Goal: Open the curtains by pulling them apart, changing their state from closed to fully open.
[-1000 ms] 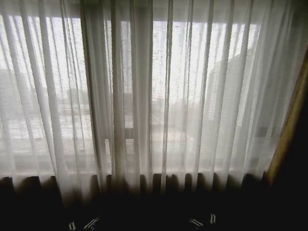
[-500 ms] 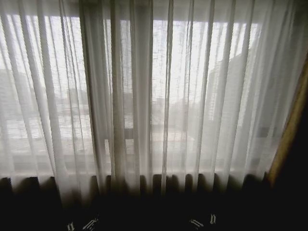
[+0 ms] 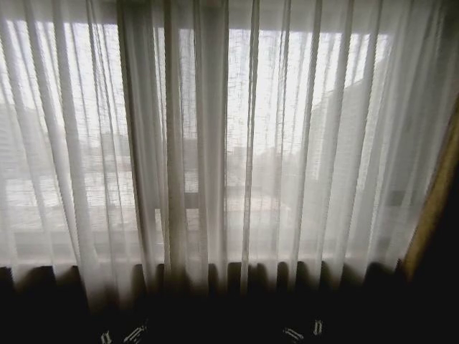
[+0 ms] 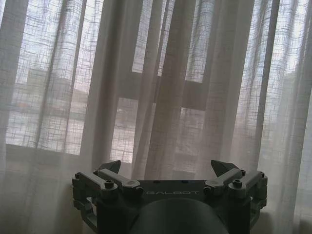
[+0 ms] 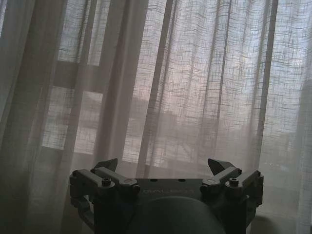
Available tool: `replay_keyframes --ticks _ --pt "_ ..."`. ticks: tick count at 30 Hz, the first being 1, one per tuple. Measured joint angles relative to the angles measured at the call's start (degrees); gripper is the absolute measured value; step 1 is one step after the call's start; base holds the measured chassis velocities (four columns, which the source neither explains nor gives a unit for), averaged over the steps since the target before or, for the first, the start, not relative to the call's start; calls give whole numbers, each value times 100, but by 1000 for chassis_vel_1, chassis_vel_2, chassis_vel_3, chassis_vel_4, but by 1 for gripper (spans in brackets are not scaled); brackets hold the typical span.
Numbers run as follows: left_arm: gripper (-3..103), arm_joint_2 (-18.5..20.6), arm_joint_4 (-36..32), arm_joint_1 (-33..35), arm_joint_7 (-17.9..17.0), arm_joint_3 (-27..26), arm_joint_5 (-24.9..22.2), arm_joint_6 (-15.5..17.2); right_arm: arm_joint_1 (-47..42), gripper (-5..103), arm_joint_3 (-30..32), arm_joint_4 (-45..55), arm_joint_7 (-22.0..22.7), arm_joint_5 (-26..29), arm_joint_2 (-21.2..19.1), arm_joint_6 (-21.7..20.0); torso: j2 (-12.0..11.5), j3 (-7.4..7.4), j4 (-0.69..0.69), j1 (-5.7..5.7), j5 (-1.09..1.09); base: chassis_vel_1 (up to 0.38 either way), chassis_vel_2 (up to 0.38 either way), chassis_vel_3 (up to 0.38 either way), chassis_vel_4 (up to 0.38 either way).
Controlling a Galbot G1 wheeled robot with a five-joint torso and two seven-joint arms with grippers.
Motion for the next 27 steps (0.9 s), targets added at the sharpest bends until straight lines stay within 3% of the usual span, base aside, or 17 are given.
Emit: replay_keyframes --ticks 27 --pt "100 -28 -3 48 0 -32 23 -52 -23 100 -15 -26 -36 -2 0 -12 -2 0 0 1 0 -76 78 73 -74"
